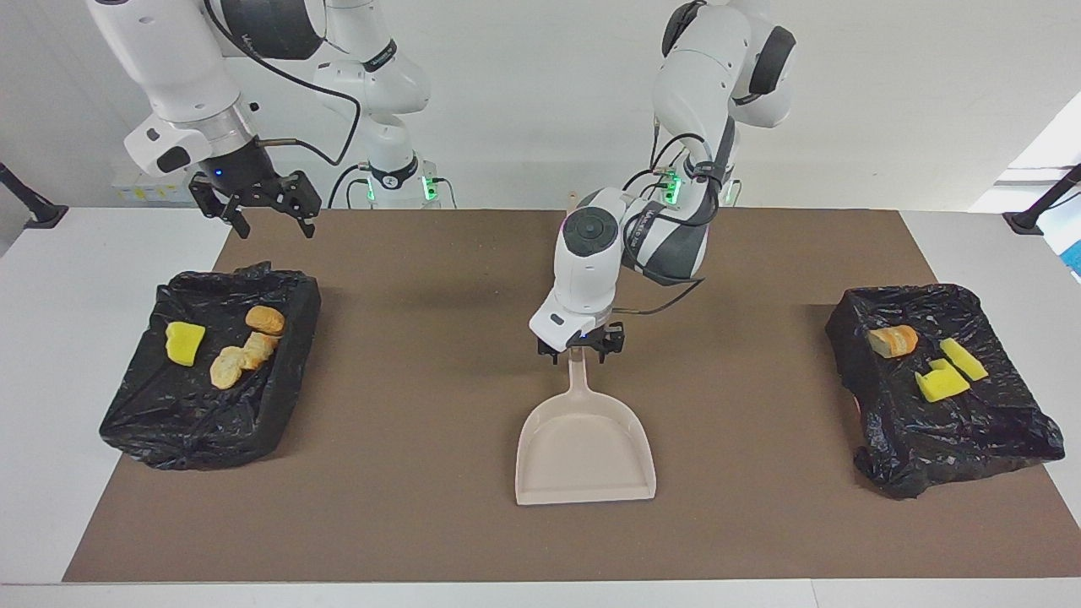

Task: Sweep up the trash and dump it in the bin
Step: 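Set the dustpan down on the table center with the left gripper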

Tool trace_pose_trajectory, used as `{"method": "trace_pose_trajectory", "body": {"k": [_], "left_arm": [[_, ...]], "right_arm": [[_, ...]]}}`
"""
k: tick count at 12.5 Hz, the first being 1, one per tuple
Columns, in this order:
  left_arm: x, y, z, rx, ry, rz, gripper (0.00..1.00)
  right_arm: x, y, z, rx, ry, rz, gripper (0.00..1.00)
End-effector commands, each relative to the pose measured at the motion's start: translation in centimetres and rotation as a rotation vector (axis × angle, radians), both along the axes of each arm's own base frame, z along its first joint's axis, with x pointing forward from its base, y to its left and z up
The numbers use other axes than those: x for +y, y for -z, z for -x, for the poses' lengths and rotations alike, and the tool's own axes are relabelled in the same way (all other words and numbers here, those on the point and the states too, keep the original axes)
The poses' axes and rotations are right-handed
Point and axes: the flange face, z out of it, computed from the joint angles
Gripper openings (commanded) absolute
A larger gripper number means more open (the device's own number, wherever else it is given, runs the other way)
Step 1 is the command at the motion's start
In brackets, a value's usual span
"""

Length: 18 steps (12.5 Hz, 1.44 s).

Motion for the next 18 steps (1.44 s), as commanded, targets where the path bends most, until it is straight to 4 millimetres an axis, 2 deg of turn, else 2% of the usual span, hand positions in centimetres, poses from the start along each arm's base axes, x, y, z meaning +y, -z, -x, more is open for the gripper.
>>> {"method": "trace_pose_trajectory", "body": {"k": [1,2,3,6,8,10,12,13,15,17,18], "left_arm": [[6.2,-3.1,3.1,-0.011,0.048,-0.012,1.00],[9.0,-4.6,3.6,-0.020,0.071,-0.011,1.00],[10.9,-6.0,4.6,-0.035,0.089,-0.008,1.00],[15.3,-10.3,5.4,-0.047,0.029,-0.008,1.00],[18.2,-13.2,6.1,-0.037,0.051,-0.018,1.00],[21.6,-16.5,6.3,-0.006,0.107,-0.032,1.00],[24.8,-19.9,6.0,0.000,0.086,-0.026,1.00],[26.0,-20.6,5.8,0.004,0.083,-0.017,1.00],[27.1,-21.6,5.3,0.034,0.107,0.001,1.00],[27.1,-22.8,4.4,0.065,0.104,-0.001,1.00],[27.0,-23.0,4.8,0.073,0.105,-0.002,1.00]], "right_arm": [[0.1,-0.1,0.5,-0.011,0.021,-0.010,1.00],[0.1,-0.1,0.5,-0.011,0.021,-0.010,1.00],[0.1,-0.1,0.5,-0.011,0.021,-0.010,1.00],[0.1,-0.1,0.5,-0.011,0.021,-0.010,1.00],[0.1,-0.1,0.5,-0.011,0.021,-0.010,1.00],[0.1,-0.1,0.5,-0.011,0.021,-0.010,1.00],[0.1,-0.1,0.5,-0.011,0.021,-0.010,1.00],[0.1,-0.1,0.5,-0.011,0.021,-0.010,1.00],[0.1,-0.1,0.5,-0.011,0.021,-0.010,1.00],[0.1,-0.1,0.5,-0.011,0.021,-0.010,1.00],[0.1,-0.1,0.5,-0.011,0.021,-0.010,1.00]]}}
